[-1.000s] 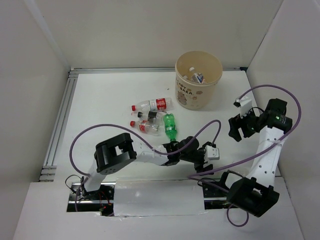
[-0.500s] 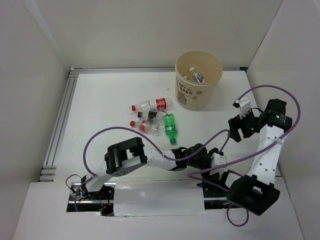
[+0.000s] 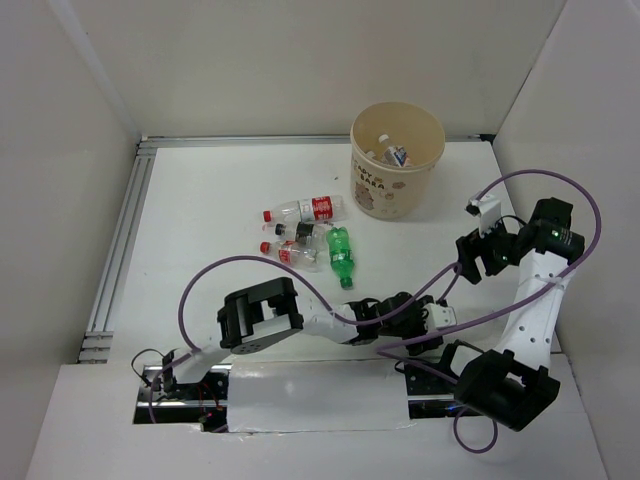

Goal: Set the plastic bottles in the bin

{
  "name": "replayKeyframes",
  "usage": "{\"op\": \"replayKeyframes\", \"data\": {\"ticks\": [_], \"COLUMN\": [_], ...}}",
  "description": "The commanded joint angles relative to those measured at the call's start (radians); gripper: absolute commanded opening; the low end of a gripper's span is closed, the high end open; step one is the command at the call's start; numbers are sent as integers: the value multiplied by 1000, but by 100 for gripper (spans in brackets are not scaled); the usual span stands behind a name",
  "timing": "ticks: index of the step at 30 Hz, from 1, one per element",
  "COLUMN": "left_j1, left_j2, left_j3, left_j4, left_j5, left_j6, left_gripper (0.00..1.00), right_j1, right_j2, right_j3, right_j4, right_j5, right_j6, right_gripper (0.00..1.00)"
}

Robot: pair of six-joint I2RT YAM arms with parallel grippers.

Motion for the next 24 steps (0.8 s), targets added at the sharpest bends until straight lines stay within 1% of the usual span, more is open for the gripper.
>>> {"op": "replayKeyframes", "data": {"ticks": [1, 2, 3, 4, 6, 7, 8, 9, 11, 12, 14, 16, 18, 19, 20, 21, 23, 24], "left_j1": [-6, -6, -6, -6, -6, 6, 22, 34, 67, 80, 118, 144, 189, 204, 236, 255, 296, 339], "left_j2": [-37, -56, -76, -118, -174, -204, -273, -309, -390, -472, -540, -612, -640, -649, -649, -649, -649, -627], "left_j3": [-13, -48, -62, -76, -139, -159, -179, -218, -258, -286, -286, -242, -200, -152, -125, -99, -13, 17], "left_j4": [33, 33, 33, 20, -3, -14, -29, -63, -73, -86, -134, -174, -224, -243, -257, -266, -277, -277], "left_j5": [-115, -137, -160, -195, -230, -247, -282, -298, -324, -338, -338, -338, -338, -338, -351, -361, -352, -339], "left_j6": [-44, -58, -72, -81, -107, -118, -144, -158, -179, -179, -179, -169, -158, -144, -144, -135, -135, -159], "left_gripper": [27, 3, 0, 0, 0, 0, 0, 0, 0, 0, 0, 0, 0, 0, 0, 0, 0, 0], "right_j1": [-6, -6, -6, -6, -6, -6, -6, -6, -6, -15, -15, -15, -15, -15, -15, -15, -15, -15], "right_j2": [-2, -2, -17, -32, -42, -55, -66, -66, -75, -85, -85, -94, -94, -94, -94, -103, -103, -103], "right_j3": [5, 5, 5, 5, 5, 5, 5, 16, 16, 16, 7, -6, -30, -30, -39, -39, -50, -61], "right_j4": [4, 22, 45, 95, 151, 206, 232, 258, 319, 340, 384, 409, 420, 429, 429, 429, 429, 418], "right_j5": [-31, -31, -31, -31, -31, -31, -31, -43, -55, -65, -84, -95, -112, -121, -140, -150, -172, -187], "right_j6": [28, 48, 71, 125, 180, 211, 272, 300, 365, 384, 419, 432, 441, 441, 441, 423, 410, 398], "right_gripper": [80, 80, 79, 79, 78, 78, 78, 78, 78, 78, 77, 75, 68, 64, 58, 49, 43, 40]}}
